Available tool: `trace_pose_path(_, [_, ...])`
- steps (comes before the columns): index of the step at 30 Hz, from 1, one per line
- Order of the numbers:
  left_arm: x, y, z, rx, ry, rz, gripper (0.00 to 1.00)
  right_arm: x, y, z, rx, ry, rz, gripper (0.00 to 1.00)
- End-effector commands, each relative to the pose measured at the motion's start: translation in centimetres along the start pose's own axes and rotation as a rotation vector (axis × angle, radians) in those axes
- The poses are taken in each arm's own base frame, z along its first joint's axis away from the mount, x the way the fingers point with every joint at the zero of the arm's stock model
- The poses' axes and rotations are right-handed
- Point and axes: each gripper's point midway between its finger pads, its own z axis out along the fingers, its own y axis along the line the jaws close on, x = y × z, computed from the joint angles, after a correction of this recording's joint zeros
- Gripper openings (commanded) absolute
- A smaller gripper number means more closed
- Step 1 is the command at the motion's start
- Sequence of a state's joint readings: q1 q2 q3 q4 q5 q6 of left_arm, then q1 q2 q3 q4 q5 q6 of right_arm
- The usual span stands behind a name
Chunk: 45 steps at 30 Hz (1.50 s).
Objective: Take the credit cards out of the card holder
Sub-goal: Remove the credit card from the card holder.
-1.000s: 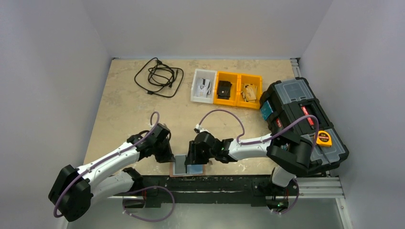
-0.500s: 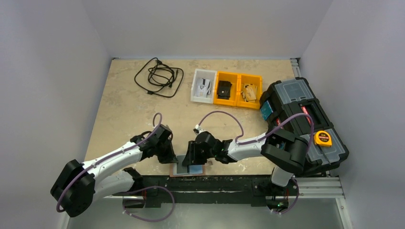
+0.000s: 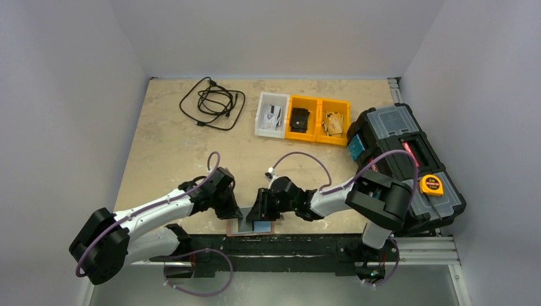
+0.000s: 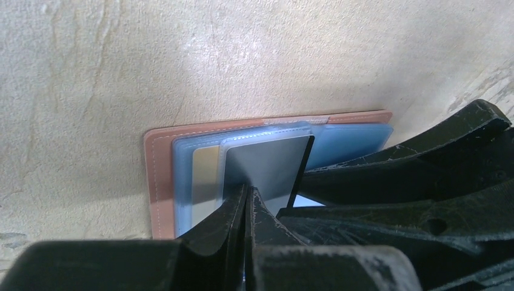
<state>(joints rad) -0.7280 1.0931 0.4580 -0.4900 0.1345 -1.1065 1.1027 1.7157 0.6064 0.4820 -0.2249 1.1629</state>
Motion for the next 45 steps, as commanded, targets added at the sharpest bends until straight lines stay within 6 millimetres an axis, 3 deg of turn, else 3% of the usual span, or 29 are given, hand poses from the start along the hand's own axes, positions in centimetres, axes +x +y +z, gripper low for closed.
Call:
trace_pose_path(1, [0.5,2.9,0.5,-0.111,-0.01,-0.021,0.0,1.2,-1.7,-0.3,-0.02,0.039,0.057,0.32])
trace_pose_path(9, [0.4,2.9,0.5,-0.106,-0.013,-0.021,0.0,1.7,-1.5,-0.4,-0.132,0.053,0.135,0.2])
trace_pose_path(19, [0.3,3.2,-0.1,-0.117,-0.029,-0.021,0.0,1.3,-2.0,-0.8,-0.154,0.026,0.171,0.0])
trace_pose_path(25, [0.0,3.5,-0.8,-0.127,-0.052,-0.008,0.0,1.1,-2.2,-0.9,-0.14,0.016,0.169,0.0])
trace_pose_path(45, [0.1,4.4,-0.2,-0.192,-0.033,-0.009,0.0,0.5,-4.6,-2.7,0.013,-0.057,0.137,0.0])
